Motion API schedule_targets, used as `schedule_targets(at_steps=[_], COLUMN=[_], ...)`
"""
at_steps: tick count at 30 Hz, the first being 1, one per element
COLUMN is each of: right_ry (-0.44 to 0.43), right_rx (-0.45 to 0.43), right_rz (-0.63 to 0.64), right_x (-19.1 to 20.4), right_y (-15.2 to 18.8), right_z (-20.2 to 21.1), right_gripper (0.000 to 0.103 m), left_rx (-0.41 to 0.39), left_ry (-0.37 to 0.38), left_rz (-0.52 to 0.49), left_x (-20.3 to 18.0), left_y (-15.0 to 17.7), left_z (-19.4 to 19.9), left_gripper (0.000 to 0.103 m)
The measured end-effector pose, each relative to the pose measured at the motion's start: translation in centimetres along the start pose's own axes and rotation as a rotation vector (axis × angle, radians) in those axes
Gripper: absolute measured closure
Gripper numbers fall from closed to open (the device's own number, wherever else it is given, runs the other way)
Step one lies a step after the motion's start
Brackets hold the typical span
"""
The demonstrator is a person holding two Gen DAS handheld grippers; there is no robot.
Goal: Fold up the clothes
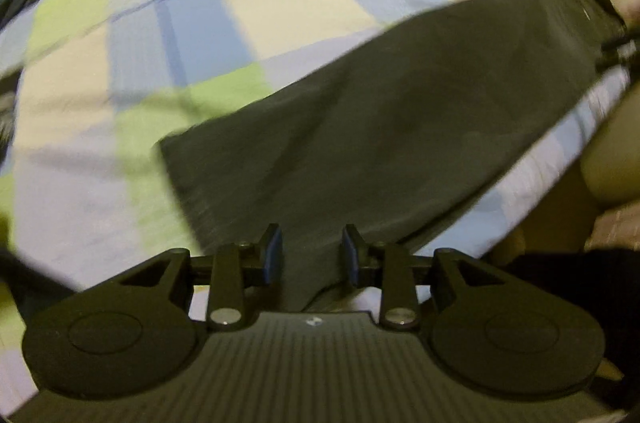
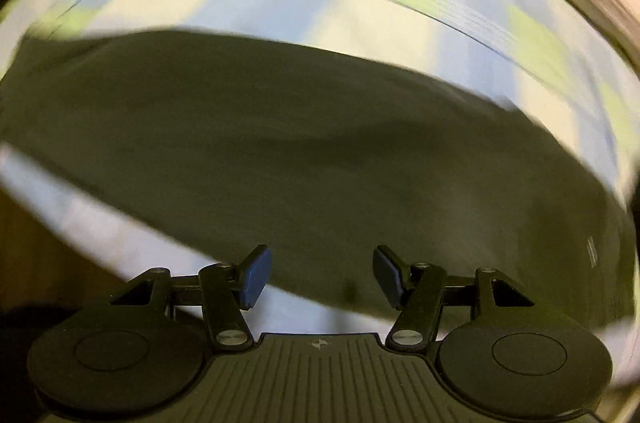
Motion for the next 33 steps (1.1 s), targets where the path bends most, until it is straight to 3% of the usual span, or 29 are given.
schedule_targets(at_steps=[4, 9, 13, 15, 18, 20, 23, 27, 30, 33], right_ry=[0.065, 0.061, 0.033, -0.027, -0.139, -0.236, -0.3, -0.312, -0.299, -0.301], right_rx=[-0.057, -0.147, -0.23, -0.252, -0.242, -0.219, -0.258, -0.437, -0.335, -0.301], right_rz=[-0.357, -0.842, -1.071, -1.146, -1.223, -1.236, -1.136, -1.042, -1.069, -1.104], right_x=[-11.0, -26.4, -36.5, -39.6, -43.1, -44.2, -45.6, -47.2, -47.1, -46.8], right_y=[3.6, 9.9, 13.5, 14.1, 14.8, 14.3, 11.8, 10.1, 12.2, 14.5], right_z=[0.4, 0.2, -0.8, -1.8, -4.0, -5.1, -4.2, -1.8, -5.3, -7.0], right_gripper=[0.043, 0.043, 0.043, 0.043, 0.044, 0.084, 0.087, 0.088, 0.088, 0.088], left_rx=[0.006, 0.006, 0.01, 0.007, -0.004, -0.015, -0.028, 0.021, 0.074, 0.105], left_ry=[-0.004, 0.031, 0.093, 0.13, 0.181, 0.205, 0.208, 0.205, 0.2, 0.201], left_rz=[-0.147, -0.297, -0.42, -0.474, -0.547, -0.592, -0.656, -0.712, -0.741, -0.75], left_x=[-5.9, -16.3, -27.0, -32.2, -39.1, -43.1, -46.9, -49.2, -49.8, -50.0], left_y=[-3.7, -9.3, -14.1, -16.5, -19.8, -21.8, -24.0, -24.7, -24.4, -23.8], left_z=[-1.1, -4.1, -7.6, -9.3, -11.2, -12.3, -13.5, -15.8, -17.5, -17.6], left_gripper=[0.075, 0.073, 0.072, 0.072, 0.072, 0.072, 0.072, 0.068, 0.068, 0.068])
Point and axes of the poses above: each gripper's, at about its wrist camera, not at the fingertips, and z roughly against the way its jaws point, x to its left, y to its underside, the point moved 8 cm from there along -z, roughly the way its jaws point, and after that the axes turned 3 degrees about y, right-handed, at the moved point
